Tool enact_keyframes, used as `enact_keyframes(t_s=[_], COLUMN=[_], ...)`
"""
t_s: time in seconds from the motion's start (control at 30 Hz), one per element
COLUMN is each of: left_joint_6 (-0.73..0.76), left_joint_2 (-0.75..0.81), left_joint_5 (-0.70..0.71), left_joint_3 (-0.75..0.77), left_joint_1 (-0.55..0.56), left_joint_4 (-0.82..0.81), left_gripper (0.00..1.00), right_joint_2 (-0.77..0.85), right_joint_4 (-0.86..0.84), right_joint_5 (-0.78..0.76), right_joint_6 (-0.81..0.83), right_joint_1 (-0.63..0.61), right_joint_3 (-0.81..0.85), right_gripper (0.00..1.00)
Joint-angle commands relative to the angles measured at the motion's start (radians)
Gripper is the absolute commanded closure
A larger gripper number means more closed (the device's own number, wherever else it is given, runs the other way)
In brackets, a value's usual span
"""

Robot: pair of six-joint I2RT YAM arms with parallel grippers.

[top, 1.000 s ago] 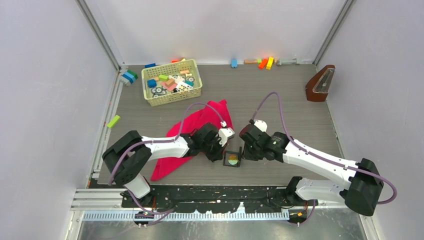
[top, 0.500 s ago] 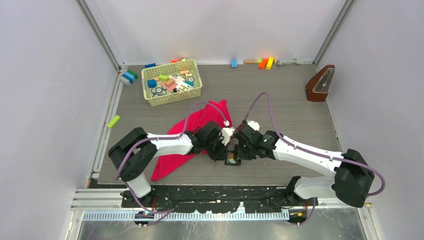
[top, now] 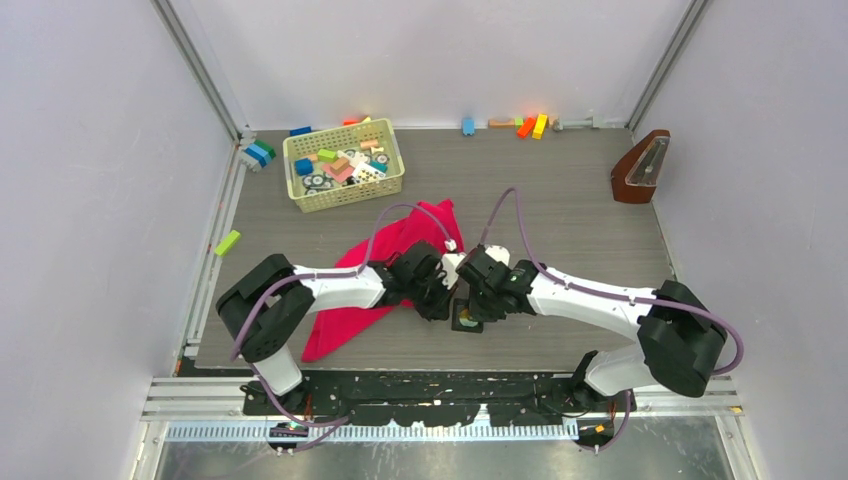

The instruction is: Remove the brooch from the garment

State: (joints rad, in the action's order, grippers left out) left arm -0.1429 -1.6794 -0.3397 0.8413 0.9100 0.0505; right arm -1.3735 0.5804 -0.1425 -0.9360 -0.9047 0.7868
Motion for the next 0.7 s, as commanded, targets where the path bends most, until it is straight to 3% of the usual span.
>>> enact_keyframes(t_s=[0.0,0.1,0.27,0.43,0.67], left_joint_6=[0.007,-0.008,-0.032,-0.068,-0.124], left_joint_2=[0.041,0.090,0.207,0.328,0.496], left_joint_5=[0.014,0.014,0.010,0.031,0.172], left_joint_3=[-0.013,-0.046,-0.117,-0.199,-0.305], left_joint_1=[-0.006,-0.029,-0.072,-0.129,-0.207], left_joint_4=[-0.010,-0.038,-0.108,-0.180,-0.225], left_gripper=[1.00,1.00,1.00,1.00,0.94], right_joint_2=[0.009,0.048,0.108,0.137,0.021], right_joint_4=[-0.047,-0.031,-0.030,-0.091,-0.173], right_joint_5=[-0.010,-0.019,-0.001,0.077,0.071], right_joint_6=[0.013,0.015,0.032,0.027,-0.018], right_joint_1=[0.005,0.005,0.006,-0.010,-0.121], right_joint_3=[0.005,-0.001,-0.027,-0.048,0.031], right_gripper=[0.87,0.84,0.69,0.67,0.69])
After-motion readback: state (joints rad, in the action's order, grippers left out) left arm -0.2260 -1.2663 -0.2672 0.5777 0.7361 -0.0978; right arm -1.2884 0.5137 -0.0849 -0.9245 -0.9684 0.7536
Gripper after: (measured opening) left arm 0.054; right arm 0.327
